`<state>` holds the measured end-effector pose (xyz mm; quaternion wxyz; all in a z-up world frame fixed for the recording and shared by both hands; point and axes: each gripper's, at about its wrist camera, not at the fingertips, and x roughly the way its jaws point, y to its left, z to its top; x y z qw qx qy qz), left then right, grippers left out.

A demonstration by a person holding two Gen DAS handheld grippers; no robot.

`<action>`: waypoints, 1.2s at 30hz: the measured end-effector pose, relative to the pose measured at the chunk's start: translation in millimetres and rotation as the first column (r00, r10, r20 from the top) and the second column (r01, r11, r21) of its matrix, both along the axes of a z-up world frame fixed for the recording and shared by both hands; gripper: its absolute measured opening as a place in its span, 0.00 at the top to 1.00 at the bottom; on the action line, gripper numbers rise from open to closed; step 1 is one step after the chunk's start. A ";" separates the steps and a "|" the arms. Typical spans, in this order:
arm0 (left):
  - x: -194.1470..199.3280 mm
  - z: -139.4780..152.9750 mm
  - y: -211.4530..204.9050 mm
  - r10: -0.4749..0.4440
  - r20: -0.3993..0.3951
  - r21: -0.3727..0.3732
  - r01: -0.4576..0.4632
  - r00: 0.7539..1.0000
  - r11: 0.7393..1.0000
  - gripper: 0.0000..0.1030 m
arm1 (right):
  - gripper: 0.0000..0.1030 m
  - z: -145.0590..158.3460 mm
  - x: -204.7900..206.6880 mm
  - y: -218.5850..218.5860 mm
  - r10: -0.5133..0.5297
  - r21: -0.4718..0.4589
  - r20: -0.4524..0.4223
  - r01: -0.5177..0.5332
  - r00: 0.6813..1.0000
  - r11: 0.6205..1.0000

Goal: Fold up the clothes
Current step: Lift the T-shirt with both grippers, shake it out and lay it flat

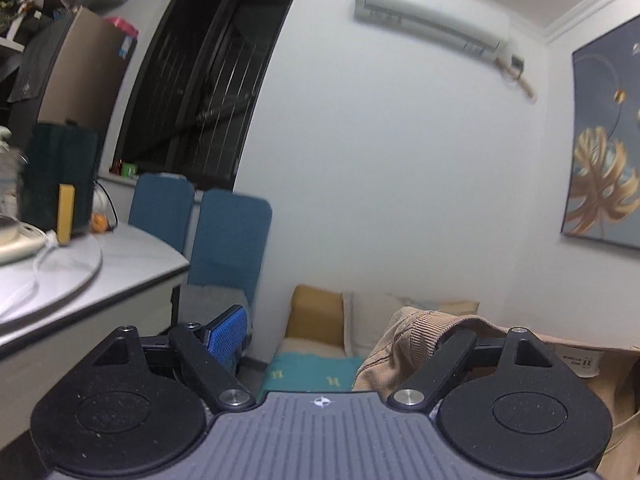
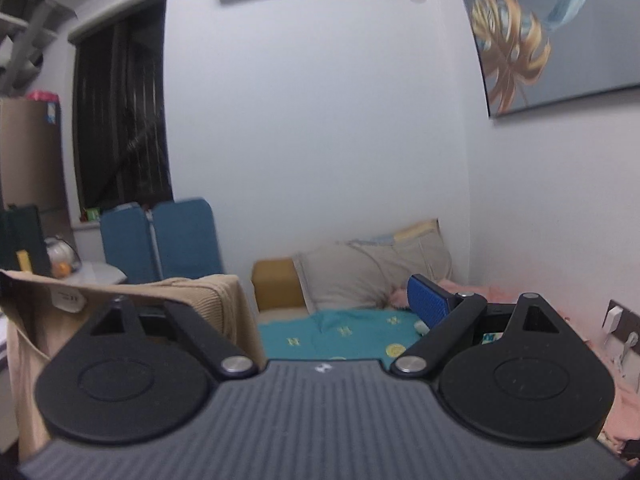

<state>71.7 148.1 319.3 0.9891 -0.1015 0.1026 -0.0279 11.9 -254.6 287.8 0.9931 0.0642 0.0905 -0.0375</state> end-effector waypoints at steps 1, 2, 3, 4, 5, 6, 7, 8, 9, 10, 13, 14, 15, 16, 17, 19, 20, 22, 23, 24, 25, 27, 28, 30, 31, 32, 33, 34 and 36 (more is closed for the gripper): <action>24.7 -9.7 -10.4 0.004 -0.015 0.007 -0.004 1.000 1.000 0.17 | 0.11 -10.9 22.9 -3.3 -0.007 0.002 -0.017 0.007 1.000 1.000; 49.2 -18.3 -21.8 0.007 -0.025 0.014 -0.007 1.000 1.000 0.17 | 0.11 -21.6 47.2 -7.5 -0.019 0.006 -0.032 0.019 0.999 1.000; 74.0 -27.3 -32.0 0.011 -0.030 0.021 -0.010 0.999 1.000 0.17 | 0.11 -32.2 71.8 -11.8 -0.031 0.011 -0.046 0.031 0.998 0.999; 98.9 -36.9 -41.7 0.015 -0.032 0.029 -0.014 0.999 0.999 0.17 | 0.11 -42.2 96.1 -16.1 -0.046 0.015 -0.054 0.047 0.997 0.999; 123.7 -47.1 -54.1 0.021 -0.034 0.036 -0.020 0.999 0.999 0.17 | 0.11 -53.8 120.5 -20.2 -0.062 0.017 -0.058 0.063 0.996 0.998; 150.2 -60.5 -65.4 0.027 -0.040 0.046 -0.025 0.999 0.999 0.17 | 0.11 -65.8 145.0 -24.4 -0.078 0.018 -0.060 0.079 0.995 0.997; 177.7 -75.2 -75.4 0.032 -0.047 0.057 -0.030 0.998 0.998 0.16 | 0.11 -77.8 169.5 -28.6 -0.094 0.019 -0.062 0.095 0.994 0.995; 205.1 -90.0 -85.5 0.038 -0.054 0.069 -0.034 0.998 0.997 0.16 | 0.11 -92.3 192.6 -33.3 -0.106 0.020 -0.066 0.108 0.992 0.994; 233.3 -107.4 -98.5 0.039 -0.067 0.077 -0.034 0.997 0.996 0.15 | 0.11 -114.7 217.4 -37.2 -0.108 0.019 -0.093 0.110 0.990 0.994; 262.3 -129.8 -109.9 0.035 -0.090 0.085 -0.027 0.995 0.996 0.15 | 0.11 -138.6 242.6 -40.8 -0.108 0.018 -0.126 0.111 0.986 0.994; 344.1 -210.9 -135.1 0.023 -0.196 0.121 0.001 0.980 0.993 0.15 | 0.11 -210.2 318.2 -51.6 -0.106 0.013 -0.223 0.112 0.969 0.994; 369.8 -240.2 -142.2 0.022 -0.238 0.136 0.011 0.971 0.991 0.15 | 0.11 -234.0 343.4 -55.2 -0.105 0.012 -0.255 0.112 0.961 0.994; 394.3 -269.3 -150.3 0.020 -0.283 0.154 0.025 0.959 0.988 0.15 | 0.11 -257.9 368.7 -58.8 -0.105 0.010 -0.287 0.112 0.952 0.994; 417.1 -298.3 -157.1 0.017 -0.330 0.171 0.042 0.944 0.984 0.15 | 0.11 -281.7 393.9 -62.4 -0.104 0.009 -0.318 0.112 0.942 0.994; 436.8 -325.3 -160.9 0.013 -0.380 0.181 0.061 0.925 0.982 0.15 | 0.11 -306.8 415.0 -64.9 -0.091 0.006 -0.364 0.100 0.927 0.995; 468.9 -371.7 -165.3 0.001 -0.481 0.195 0.106 0.877 0.975 0.17 | 0.11 -355.6 453.0 -65.1 -0.044 -0.005 -0.478 0.048 0.877 0.999; 480.2 -389.6 -166.5 -0.009 -0.530 0.202 0.136 0.848 0.970 0.18 | 0.11 -376.1 468.8 -64.7 -0.022 -0.019 -0.544 0.014 0.839 1.000; 502.7 -425.4 -168.9 -0.024 -0.623 0.210 0.197 0.782 0.958 0.18 | 0.11 -412.7 497.0 -61.8 0.034 -0.036 -0.670 -0.078 0.741 0.996; 511.2 -439.2 -166.1 -0.041 -0.664 0.211 0.239 0.747 0.948 0.17 | 0.11 -420.5 499.3 -54.5 0.058 -0.052 -0.696 -0.130 0.716 0.990; 515.1 -447.1 -167.5 -0.058 -0.696 0.212 0.282 0.715 0.936 0.16 | 0.11 -426.7 499.6 -46.2 0.078 -0.070 -0.715 -0.181 0.695 0.981; 517.4 -453.2 -172.1 -0.074 -0.724 0.211 0.323 0.686 0.923 0.16 | 0.11 -432.8 499.9 -37.9 0.096 -0.086 -0.734 -0.232 0.672 0.969; 517.1 -451.3 -175.0 -0.113 -0.730 0.206 0.374 0.674 0.904 0.11 | 0.11 -430.0 498.3 -32.7 0.142 -0.064 -0.721 -0.269 0.678 0.961; 512.8 -447.5 -174.4 -0.135 -0.722 0.196 0.387 0.679 0.901 0.05 | 0.11 -426.2 496.4 -34.0 0.173 -0.027 -0.705 -0.269 0.688 0.963; 499.7 -437.2 -171.9 -0.176 -0.692 0.171 0.395 0.700 0.903 0.01 | 0.11 -416.1 489.2 -44.5 0.241 0.116 -0.657 -0.221 0.714 0.968; 488.9 -429.6 -169.9 -0.188 -0.671 0.156 0.384 0.718 0.910 0.00 | 0.11 -410.6 483.7 -49.9 0.263 0.185 -0.626 -0.188 0.734 0.965; 476.4 -421.2 -167.5 -0.198 -0.649 0.141 0.371 0.735 0.918 0.00 | 0.11 -406.0 476.5 -54.5 0.267 0.228 -0.600 -0.159 0.754 0.961; 463.9 -412.8 -165.1 -0.207 -0.626 0.125 0.359 0.752 0.925 0.00 | 0.11 -400.9 466.5 -56.6 0.253 0.245 -0.579 -0.131 0.775 0.961; 447.1 -404.4 -162.5 -0.216 -0.597 0.113 0.347 0.773 0.931 0.00 | 0.11 -394.3 454.6 -57.0 0.225 0.241 -0.562 -0.103 0.796 0.965; 409.1 -387.5 -157.0 -0.229 -0.531 0.094 0.325 0.816 0.941 0.00 | 0.11 -381.1 422.3 -53.6 0.163 0.200 -0.519 -0.066 0.839 0.978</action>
